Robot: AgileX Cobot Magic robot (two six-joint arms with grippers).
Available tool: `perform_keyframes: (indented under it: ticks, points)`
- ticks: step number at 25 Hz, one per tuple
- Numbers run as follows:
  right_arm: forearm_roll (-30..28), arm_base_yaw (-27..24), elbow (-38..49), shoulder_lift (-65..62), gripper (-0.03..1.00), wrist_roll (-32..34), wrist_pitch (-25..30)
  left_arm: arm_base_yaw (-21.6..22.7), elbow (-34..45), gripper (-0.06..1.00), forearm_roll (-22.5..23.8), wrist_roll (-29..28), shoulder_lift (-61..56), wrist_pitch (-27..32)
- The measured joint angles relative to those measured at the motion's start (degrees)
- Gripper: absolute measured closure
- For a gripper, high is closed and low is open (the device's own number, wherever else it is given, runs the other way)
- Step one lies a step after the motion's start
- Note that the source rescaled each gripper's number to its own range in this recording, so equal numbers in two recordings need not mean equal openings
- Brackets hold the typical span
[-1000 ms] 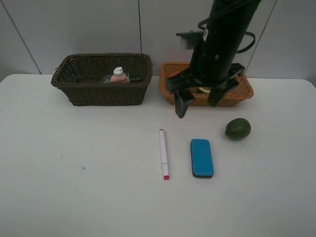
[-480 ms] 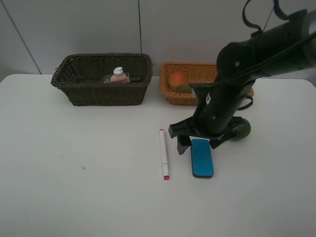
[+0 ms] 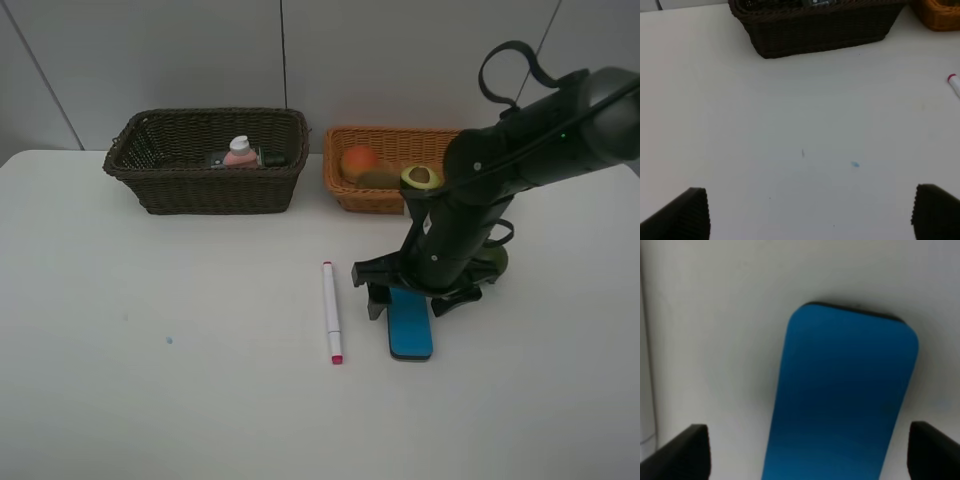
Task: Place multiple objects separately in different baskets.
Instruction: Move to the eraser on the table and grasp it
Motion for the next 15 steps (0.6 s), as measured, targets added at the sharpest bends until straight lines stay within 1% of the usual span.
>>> perform_keyframes:
  ticks: [5,12,13,15]
  points:
    - [-0.1,-0.7,-0.2,3.5,-0.01,0.0,-0.8,0.0,0.0,-0.06,0.0,0.0,0.0,0.0]
    - [-0.1,-0.7,-0.6,4.1,0.00,0.0,-0.1,0.0,0.0,-0.06,0.0,0.0,0.0,0.0]
    - [-0.1,-0.7,-0.7,4.2,0.02,-0.5,0.2,0.0,0.0,-0.06,0.0,0.0,0.0,0.0]
    - [-0.2,-0.8,-0.7,4.2,0.12,-1.5,0.7,0.0,0.0,-0.06,0.0,0.0,0.0,0.0]
